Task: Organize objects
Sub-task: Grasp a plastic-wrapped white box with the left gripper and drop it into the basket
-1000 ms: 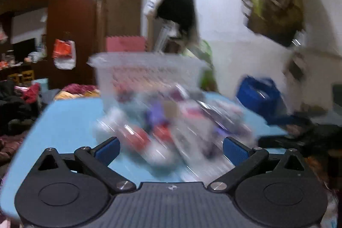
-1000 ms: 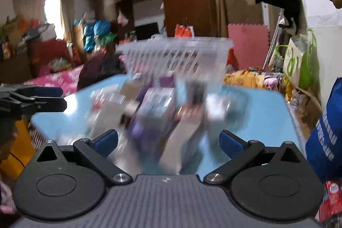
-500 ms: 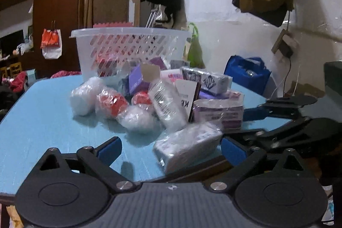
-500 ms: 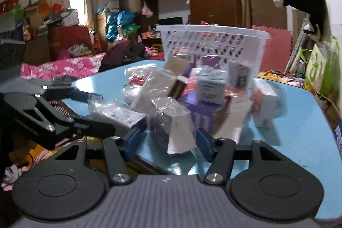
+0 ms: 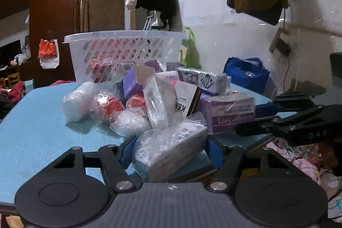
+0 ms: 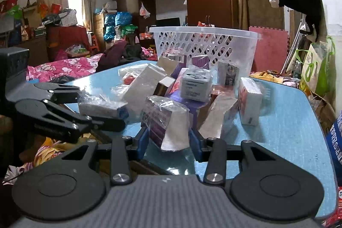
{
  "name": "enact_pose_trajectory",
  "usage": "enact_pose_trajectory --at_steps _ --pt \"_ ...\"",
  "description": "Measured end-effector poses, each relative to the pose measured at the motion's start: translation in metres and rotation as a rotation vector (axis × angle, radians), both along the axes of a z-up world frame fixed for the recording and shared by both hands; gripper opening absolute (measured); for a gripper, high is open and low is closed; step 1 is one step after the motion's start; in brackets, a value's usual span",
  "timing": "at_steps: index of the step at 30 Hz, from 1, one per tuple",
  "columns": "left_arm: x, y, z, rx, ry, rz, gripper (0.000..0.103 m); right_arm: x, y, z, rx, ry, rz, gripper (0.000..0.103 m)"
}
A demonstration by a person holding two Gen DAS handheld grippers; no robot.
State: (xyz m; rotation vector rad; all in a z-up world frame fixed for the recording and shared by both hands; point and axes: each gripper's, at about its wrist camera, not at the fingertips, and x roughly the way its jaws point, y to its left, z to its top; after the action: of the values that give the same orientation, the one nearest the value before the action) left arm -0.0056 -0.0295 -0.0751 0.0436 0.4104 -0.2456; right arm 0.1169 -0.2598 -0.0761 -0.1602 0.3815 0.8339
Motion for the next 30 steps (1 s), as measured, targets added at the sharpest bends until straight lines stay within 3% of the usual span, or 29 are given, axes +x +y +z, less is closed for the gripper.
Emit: enact_pose_trajectory --at_steps 2,10,16,20,24,30 --pt "-0.005 0.004 0.003 0.007 -0.021 0.003 0.071 -0.003 -0.002 0.000 0.008 -0.003 0.000 0.045" --pt "-0.006 0.031 0.027 -0.082 -0.069 0.046 0.071 -0.001 -0.025 0.016 0.119 -0.006 -0.007 0.045" --pt "0.014 0.045 0.069 -0.158 -0.144 0.060 0.071 0.024 -0.018 0.053 0.189 -0.055 -0.042 0.045" --pt "0.060 0.049 0.116 -0.165 -0.190 0.100 0.071 0.066 0.012 0.092 0.177 -0.102 -0.073 0.045" --pt "0.133 0.053 0.157 -0.166 -0.152 0.178 0.071 0.112 0.046 0.117 0.129 -0.112 -0.119 0.045" --pt "0.222 0.057 0.155 -0.149 -0.042 0.267 0.071 0.159 0.078 0.118 0.060 -0.089 -0.163 0.045"
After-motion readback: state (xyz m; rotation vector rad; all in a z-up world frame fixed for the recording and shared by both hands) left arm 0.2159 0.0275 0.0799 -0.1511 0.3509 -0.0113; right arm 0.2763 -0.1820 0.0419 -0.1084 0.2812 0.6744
